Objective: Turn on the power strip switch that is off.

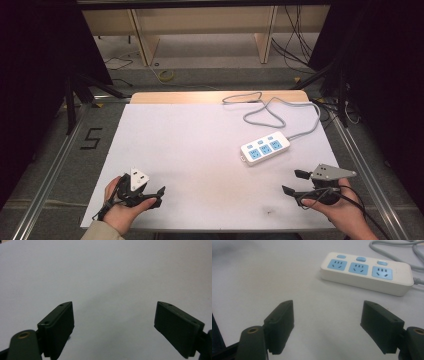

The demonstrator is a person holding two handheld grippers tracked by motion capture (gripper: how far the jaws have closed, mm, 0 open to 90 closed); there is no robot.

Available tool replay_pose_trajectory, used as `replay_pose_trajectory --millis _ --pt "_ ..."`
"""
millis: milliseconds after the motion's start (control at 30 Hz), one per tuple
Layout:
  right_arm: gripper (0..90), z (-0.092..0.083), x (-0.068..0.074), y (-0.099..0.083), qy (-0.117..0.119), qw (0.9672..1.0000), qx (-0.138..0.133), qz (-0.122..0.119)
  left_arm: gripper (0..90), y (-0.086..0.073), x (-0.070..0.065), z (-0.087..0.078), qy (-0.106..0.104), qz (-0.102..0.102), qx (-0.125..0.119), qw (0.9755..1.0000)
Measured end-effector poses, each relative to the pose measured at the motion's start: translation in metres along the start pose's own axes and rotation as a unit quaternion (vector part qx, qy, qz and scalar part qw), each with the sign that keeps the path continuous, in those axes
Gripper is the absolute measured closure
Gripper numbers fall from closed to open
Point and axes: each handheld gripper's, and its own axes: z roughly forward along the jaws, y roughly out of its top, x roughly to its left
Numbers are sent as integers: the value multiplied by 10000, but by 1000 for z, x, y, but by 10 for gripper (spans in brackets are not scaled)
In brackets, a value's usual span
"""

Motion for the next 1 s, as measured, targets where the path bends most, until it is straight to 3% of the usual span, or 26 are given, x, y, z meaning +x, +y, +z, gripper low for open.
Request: replay_pose_trajectory --millis 333,533,667,1000 --pt "310 -1 2 3 -193 9997 -34 -151 158 1 -4 1 -26 57 -27 10000" --pt "541 -2 4 6 -163 9996 -117 -205 158 1 -5 3 -44 97 -7 9999" --pt "616 -3 4 8 -153 9996 -144 -207 158 1 -5 3 -39 91 -15 10000" --pt "880 -6 4 19 -500 9985 -146 -162 159 2 -5 4 -28 94 -13 10000"
